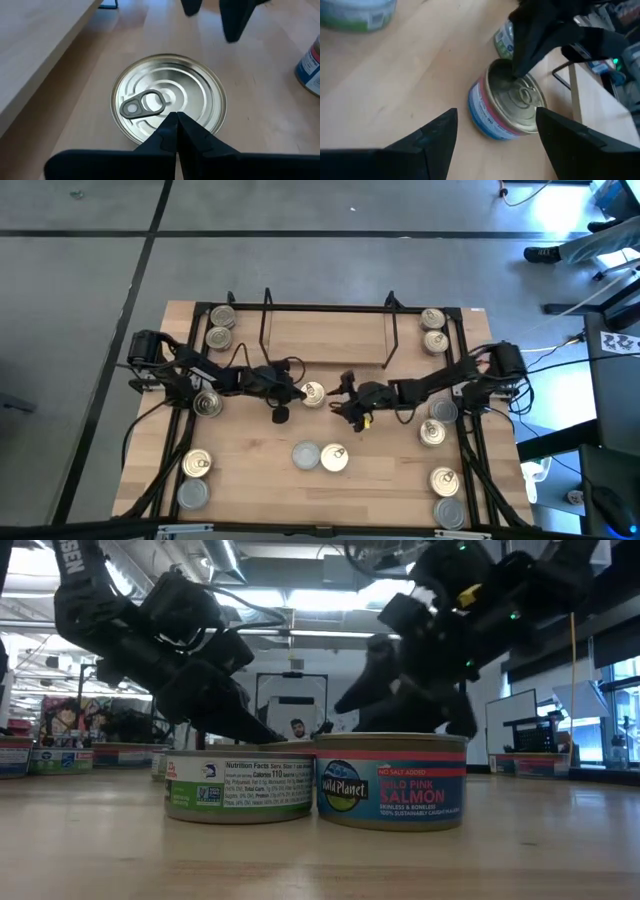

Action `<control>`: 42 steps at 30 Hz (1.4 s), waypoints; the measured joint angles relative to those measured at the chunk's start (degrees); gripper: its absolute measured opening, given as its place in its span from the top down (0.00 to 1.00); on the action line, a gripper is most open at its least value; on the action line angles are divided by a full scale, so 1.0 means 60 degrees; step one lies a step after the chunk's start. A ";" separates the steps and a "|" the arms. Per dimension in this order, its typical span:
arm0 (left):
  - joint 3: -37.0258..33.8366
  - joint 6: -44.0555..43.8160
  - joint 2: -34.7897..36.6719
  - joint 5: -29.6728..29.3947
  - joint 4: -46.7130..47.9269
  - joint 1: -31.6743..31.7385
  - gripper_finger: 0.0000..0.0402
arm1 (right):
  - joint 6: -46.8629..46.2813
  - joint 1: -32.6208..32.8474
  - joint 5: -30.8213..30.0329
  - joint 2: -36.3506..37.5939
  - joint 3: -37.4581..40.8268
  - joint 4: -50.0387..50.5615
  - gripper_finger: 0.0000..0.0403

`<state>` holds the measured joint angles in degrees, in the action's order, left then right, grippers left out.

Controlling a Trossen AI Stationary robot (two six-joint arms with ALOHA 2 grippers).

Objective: Stack canned seafood by type on shelf
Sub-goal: Put the blue pink tuna can on the shelf

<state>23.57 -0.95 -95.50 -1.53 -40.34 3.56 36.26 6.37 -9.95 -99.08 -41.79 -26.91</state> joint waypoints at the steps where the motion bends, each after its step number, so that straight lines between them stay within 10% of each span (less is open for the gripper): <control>1: 0.0001 0.0000 0.0000 -0.0001 0.0000 -0.0002 1.00 | 0.0262 0.0000 -0.0056 -0.0186 -0.0151 -0.0017 0.34; 42: -0.1009 -0.0182 -0.0018 0.0038 -0.1711 0.0267 1.00 | 0.4422 -0.0072 -0.1832 -0.2844 -0.2461 0.1186 0.34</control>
<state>17.52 -2.04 -95.61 -1.30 -50.61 5.17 62.80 5.94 -20.94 -116.14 -56.55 -19.79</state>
